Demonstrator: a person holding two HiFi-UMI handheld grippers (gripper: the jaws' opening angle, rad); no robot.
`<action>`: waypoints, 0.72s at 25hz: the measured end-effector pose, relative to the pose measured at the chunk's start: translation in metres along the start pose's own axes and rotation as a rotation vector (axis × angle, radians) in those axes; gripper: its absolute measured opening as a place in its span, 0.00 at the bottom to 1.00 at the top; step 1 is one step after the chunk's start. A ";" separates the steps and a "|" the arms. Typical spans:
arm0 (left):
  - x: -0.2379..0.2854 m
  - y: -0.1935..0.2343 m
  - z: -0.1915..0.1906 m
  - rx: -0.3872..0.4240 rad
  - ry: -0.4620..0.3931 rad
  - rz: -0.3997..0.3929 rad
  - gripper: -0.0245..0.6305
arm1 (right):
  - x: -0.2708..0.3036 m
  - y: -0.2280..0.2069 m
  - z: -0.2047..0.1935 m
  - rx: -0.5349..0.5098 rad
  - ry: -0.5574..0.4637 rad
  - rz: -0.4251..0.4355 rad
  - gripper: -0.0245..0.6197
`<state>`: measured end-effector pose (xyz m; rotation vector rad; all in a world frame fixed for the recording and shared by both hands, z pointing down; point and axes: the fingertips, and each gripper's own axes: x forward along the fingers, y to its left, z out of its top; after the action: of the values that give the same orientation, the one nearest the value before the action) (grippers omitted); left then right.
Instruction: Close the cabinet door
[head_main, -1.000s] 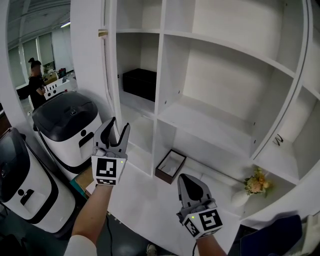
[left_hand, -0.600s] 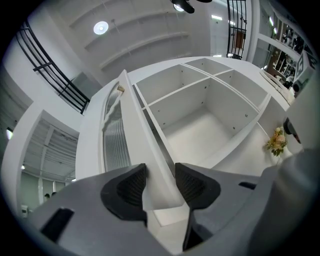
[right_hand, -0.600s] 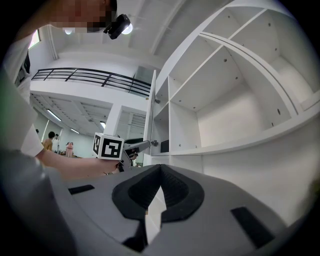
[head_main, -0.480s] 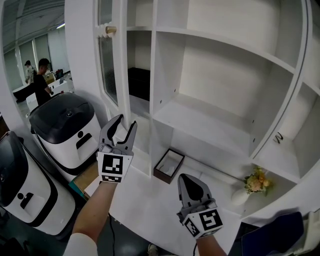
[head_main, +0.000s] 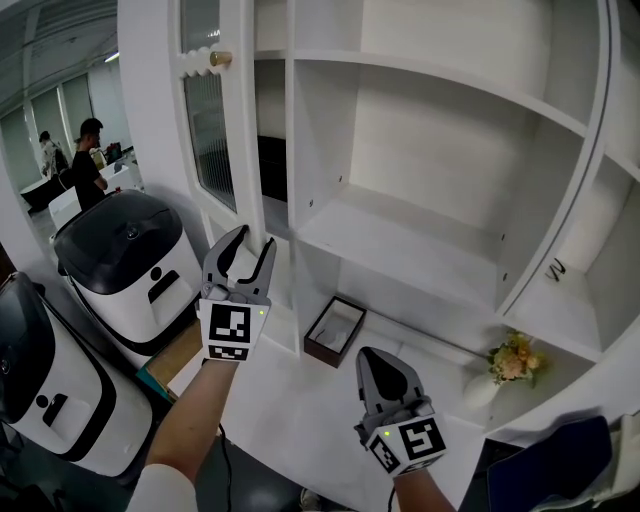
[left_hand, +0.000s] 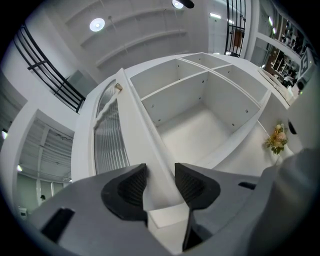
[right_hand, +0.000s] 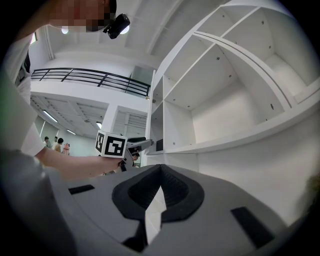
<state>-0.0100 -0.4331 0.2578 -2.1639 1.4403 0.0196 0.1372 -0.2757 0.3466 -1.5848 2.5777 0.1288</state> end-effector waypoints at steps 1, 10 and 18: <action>0.002 -0.001 0.000 0.000 0.000 -0.001 0.29 | 0.000 -0.001 0.000 0.002 0.000 -0.003 0.03; 0.020 -0.009 -0.002 0.011 0.008 -0.022 0.29 | 0.002 -0.007 -0.006 0.014 0.007 -0.016 0.04; 0.036 -0.017 -0.005 0.023 0.023 -0.040 0.29 | 0.001 -0.017 -0.009 0.019 0.011 -0.031 0.04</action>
<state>0.0187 -0.4613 0.2586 -2.1806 1.4027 -0.0364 0.1510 -0.2856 0.3550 -1.6227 2.5535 0.0926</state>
